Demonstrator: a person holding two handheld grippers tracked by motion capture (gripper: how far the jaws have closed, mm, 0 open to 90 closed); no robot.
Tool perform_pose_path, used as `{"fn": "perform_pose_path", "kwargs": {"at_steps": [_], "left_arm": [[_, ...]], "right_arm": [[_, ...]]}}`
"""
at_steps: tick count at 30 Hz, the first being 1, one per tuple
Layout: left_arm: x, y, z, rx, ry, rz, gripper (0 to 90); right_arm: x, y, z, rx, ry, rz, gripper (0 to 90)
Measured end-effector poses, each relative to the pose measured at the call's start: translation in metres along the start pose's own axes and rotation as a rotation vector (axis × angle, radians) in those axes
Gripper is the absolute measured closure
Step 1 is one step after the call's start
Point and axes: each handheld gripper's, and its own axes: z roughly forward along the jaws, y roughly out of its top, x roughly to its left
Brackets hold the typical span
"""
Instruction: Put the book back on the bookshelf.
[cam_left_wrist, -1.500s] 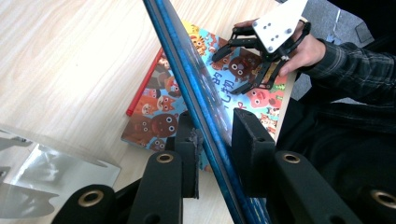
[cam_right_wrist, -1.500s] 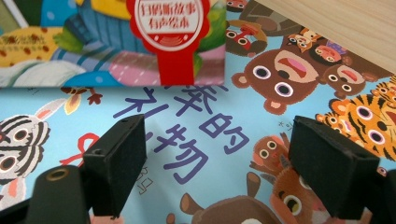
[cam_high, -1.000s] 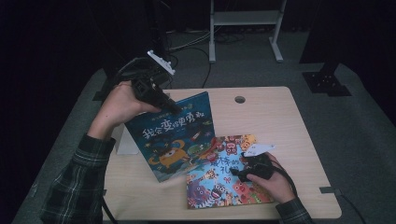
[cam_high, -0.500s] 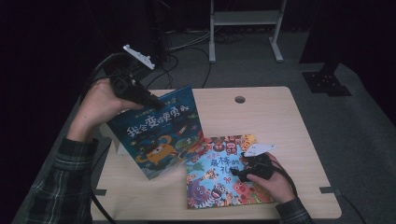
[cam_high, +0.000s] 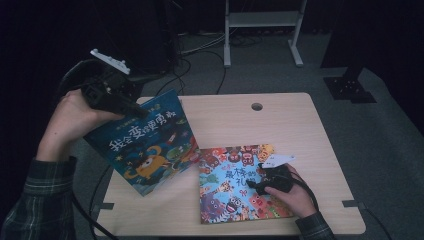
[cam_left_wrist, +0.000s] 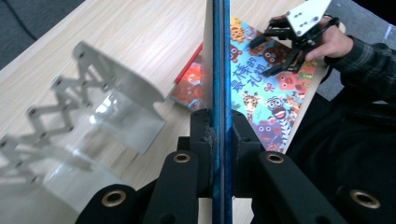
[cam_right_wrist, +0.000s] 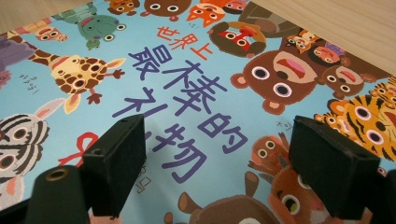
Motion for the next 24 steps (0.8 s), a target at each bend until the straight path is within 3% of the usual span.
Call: {"fn": "perform_pose_path", "kwargs": {"at_steps": [11,17,24], "left_arm": [[0.017,-0.036,-0.028,0.001,0.104,-0.079,82.5],[0.027,-0.055,-0.042,-0.006,0.157,-0.146,82.6],[0.038,-0.068,-0.05,0.021,0.227,-0.215,82.6]], "right_arm": [[-0.001,0.0,0.0,-0.003,0.0,-0.001,18.0],[-0.002,-0.001,0.0,-0.007,-0.004,-0.005,17.9],[-0.002,-0.001,0.0,-0.008,-0.005,-0.007,17.8]]}}
